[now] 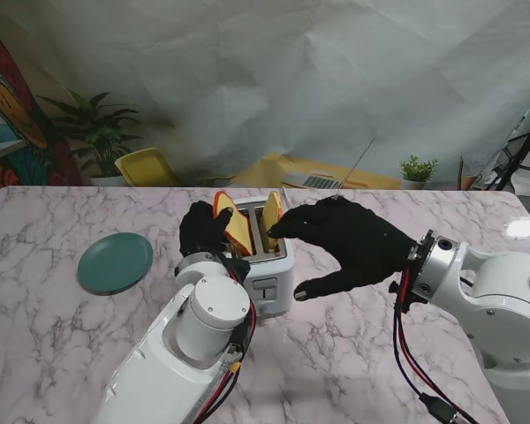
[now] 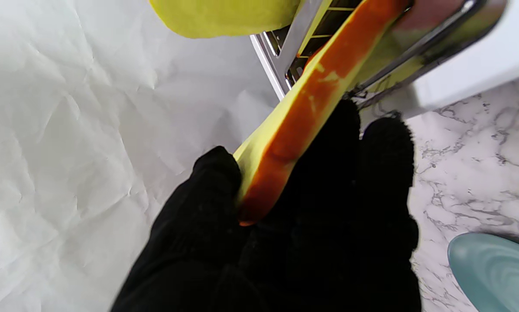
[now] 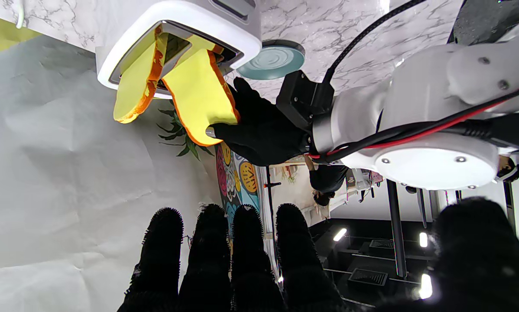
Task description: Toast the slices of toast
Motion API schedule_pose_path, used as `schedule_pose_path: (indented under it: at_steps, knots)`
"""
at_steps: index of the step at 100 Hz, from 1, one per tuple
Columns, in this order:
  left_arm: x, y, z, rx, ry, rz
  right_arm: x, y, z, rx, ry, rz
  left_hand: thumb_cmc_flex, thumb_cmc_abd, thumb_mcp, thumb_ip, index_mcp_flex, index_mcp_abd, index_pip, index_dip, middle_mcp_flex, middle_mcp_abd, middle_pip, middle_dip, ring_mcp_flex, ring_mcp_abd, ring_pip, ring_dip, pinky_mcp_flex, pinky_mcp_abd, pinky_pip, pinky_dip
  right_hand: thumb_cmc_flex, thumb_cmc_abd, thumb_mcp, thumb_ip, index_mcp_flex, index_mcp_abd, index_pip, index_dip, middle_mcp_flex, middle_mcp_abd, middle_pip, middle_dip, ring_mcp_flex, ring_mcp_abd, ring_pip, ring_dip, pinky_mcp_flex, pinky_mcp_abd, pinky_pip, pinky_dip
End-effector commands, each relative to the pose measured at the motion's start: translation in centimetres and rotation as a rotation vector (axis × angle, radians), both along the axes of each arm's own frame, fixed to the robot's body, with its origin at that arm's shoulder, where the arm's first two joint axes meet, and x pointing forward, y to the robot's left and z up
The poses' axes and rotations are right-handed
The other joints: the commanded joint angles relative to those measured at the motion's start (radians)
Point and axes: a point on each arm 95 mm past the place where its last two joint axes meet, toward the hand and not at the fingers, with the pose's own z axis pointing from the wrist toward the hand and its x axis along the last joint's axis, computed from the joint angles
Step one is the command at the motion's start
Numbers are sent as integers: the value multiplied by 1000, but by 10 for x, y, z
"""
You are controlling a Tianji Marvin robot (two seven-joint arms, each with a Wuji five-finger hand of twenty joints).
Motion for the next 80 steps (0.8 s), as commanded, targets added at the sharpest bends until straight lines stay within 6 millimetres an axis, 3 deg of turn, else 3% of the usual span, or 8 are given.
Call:
schedule_pose_path:
  at_steps: [1,15,23,47,80]
  knots:
    - [-3,-6,3,-11,-4,-27,-1,0,-2,-8,5,-3,21,32,-26,5,6,100,26,28,-30,69,-7,-5,-30,-5,-32,3,0,-33,-27,-15,-42,20,16,8,-21,-15,6,-16,-16,-3,-1,3,-1,-19,-33,-20,-5,-32,-13,-10]
    - [-6,-7,6,4,-2,-42,-1,0,-2,-8,5,-4,-49,77,-74,10,24,112,-57,61,-56,92,-14,-4,-57,21,-32,16,-18,-9,-44,8,-40,21,14,9,-21,-16,6,-16,-16,-4,-1,3,-1,-20,-34,-21,-4,-30,-12,-10]
    - [-7,-7,7,14,2,-48,-1,0,-1,-8,4,-4,-135,136,-119,11,35,123,-112,74,-75,104,-16,-3,-74,32,-33,22,-32,2,-55,18,-41,23,13,9,-20,-15,6,-16,-15,-3,-1,3,0,-20,-33,-20,-4,-30,-12,-10]
    - [-10,-5,9,38,25,-79,-1,0,-2,-6,4,-4,-285,159,-158,6,15,144,-201,77,-148,142,-29,-3,-146,74,-36,36,-85,35,-89,37,-39,25,11,10,-20,-14,6,-16,-12,-1,1,4,0,-18,-34,-21,-3,-28,-11,-9]
    - [-15,-5,9,-22,29,-140,-1,0,-2,-5,1,-5,-329,193,-156,7,-38,153,-383,43,-300,182,-86,-23,-310,133,-61,57,-217,61,-179,83,-37,26,8,10,-20,-13,6,-17,-14,4,2,4,0,-15,-34,-21,-2,-26,-10,-8]
